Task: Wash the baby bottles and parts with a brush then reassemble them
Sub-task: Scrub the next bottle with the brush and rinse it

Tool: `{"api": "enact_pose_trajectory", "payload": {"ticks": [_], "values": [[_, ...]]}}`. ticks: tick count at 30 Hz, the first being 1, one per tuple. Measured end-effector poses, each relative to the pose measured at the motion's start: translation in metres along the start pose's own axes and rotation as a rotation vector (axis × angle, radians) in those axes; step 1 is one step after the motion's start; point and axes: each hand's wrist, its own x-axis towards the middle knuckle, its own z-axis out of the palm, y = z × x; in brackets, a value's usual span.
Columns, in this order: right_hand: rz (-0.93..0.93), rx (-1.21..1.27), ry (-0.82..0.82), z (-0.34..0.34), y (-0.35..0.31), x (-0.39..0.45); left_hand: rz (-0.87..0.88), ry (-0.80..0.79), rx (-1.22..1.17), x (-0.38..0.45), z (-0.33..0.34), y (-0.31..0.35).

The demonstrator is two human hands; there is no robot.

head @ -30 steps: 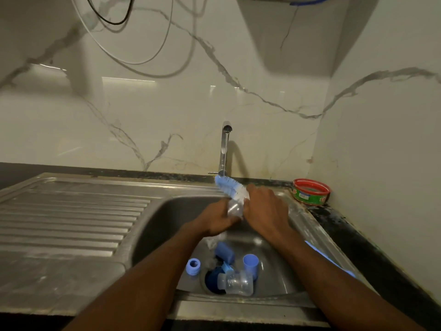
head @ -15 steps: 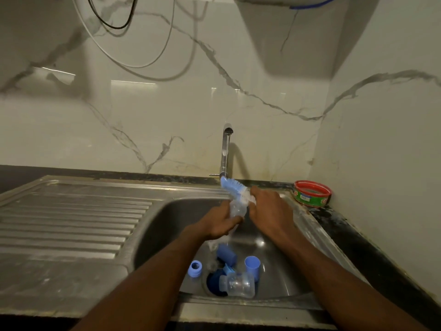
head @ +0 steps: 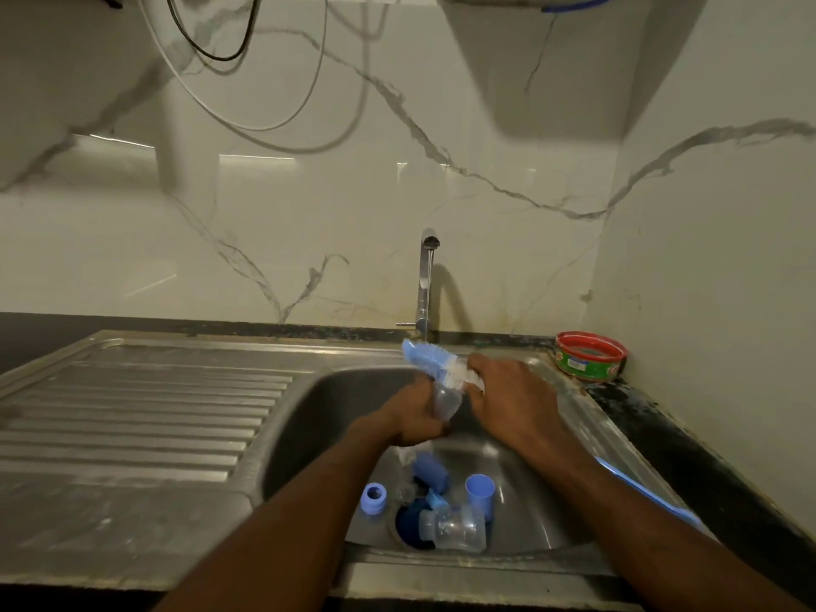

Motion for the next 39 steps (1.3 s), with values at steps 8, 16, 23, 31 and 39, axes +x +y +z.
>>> {"api": "enact_pose_trajectory", "payload": {"ticks": [8,16,23,31,39], "values": [[0.124,-0.032,0.124,-0.008,0.017,0.010,0.094,0.140,0.065,0.003,0.006,0.004],[0.182,0.292,0.058,-0.009,0.030,0.018,0.147,0.029,-0.224,-0.009,-0.006,0.008],[0.076,0.400,0.027,-0.019,0.028,0.014,0.187,0.183,-0.372,-0.008,-0.010,0.013],[0.081,0.401,-0.031,-0.012,0.019,0.014,0.185,0.040,-0.384,-0.011,-0.009,0.015],[0.149,0.351,-0.015,-0.018,0.029,0.011,0.079,0.239,-0.453,-0.002,-0.012,0.003]]}}
